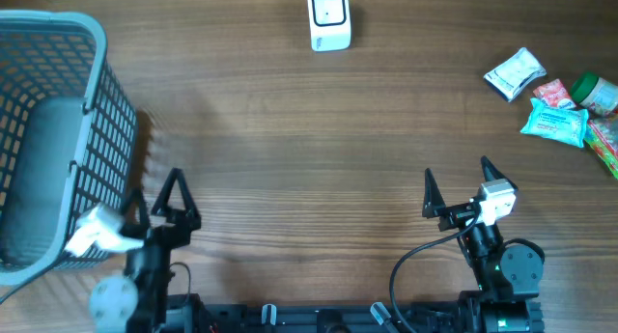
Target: Scan the item barcode
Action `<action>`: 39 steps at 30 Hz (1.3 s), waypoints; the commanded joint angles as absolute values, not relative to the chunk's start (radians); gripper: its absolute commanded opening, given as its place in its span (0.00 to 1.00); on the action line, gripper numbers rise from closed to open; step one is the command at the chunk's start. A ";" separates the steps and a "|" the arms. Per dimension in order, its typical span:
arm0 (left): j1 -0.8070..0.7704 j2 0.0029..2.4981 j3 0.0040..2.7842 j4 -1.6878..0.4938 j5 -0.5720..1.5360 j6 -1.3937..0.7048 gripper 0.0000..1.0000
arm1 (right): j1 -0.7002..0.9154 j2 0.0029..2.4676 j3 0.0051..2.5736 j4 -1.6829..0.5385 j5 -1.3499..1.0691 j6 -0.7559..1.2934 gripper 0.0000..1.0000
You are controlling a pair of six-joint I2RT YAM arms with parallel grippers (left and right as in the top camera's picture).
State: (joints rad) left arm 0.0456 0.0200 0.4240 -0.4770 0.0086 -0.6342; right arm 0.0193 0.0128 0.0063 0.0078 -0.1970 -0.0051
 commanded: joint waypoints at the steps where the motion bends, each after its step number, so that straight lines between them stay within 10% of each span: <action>1: 0.040 0.011 0.260 -0.297 0.019 -0.545 1.00 | 0.025 0.004 0.005 0.013 -0.180 0.000 1.00; 6: 0.028 0.004 0.166 -0.201 0.021 -0.234 1.00 | 0.025 0.004 0.005 0.013 -0.180 0.000 1.00; 39: 0.019 0.004 0.006 -0.076 0.025 -0.033 1.00 | 0.025 0.004 0.005 0.013 -0.180 0.001 1.00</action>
